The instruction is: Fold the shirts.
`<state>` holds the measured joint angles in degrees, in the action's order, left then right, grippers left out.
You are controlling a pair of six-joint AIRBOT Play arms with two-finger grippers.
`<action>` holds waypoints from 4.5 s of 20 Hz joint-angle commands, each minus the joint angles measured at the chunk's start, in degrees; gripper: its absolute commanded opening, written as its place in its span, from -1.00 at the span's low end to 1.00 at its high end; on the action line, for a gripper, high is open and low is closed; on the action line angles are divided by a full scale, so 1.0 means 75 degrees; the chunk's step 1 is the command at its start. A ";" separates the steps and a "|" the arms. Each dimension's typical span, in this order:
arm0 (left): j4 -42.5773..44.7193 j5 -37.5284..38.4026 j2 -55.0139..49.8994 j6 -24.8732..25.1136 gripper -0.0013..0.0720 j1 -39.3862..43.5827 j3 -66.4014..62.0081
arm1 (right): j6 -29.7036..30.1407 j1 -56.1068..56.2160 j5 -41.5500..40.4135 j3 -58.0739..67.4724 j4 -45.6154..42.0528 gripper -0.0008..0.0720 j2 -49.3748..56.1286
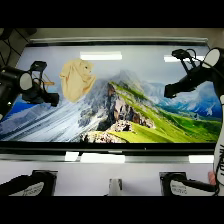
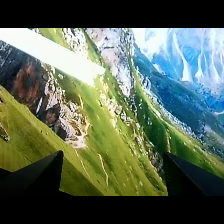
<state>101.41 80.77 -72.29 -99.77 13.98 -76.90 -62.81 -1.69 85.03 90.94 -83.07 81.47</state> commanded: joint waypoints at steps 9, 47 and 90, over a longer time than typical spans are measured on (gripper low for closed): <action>0.0000 -0.0003 0.0003 0.0000 1.00 0.0006 0.0000 | 0.0000 0.0009 0.0000 0.0009 0.0003 0.90 0.0003; -0.8311 -0.4800 -0.4500 0.1749 0.83 -0.2448 -0.0239 | -0.0009 0.0009 -0.0915 0.0000 0.0274 0.88 0.0012; -0.6881 -0.2853 -0.0227 0.1239 1.00 0.0256 0.4689 | 0.0463 0.0009 -0.0318 -0.4234 0.0568 0.87 -0.2914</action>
<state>59.94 68.14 -73.82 -91.07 15.25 -49.21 -59.64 -1.67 84.90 63.02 -79.83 59.22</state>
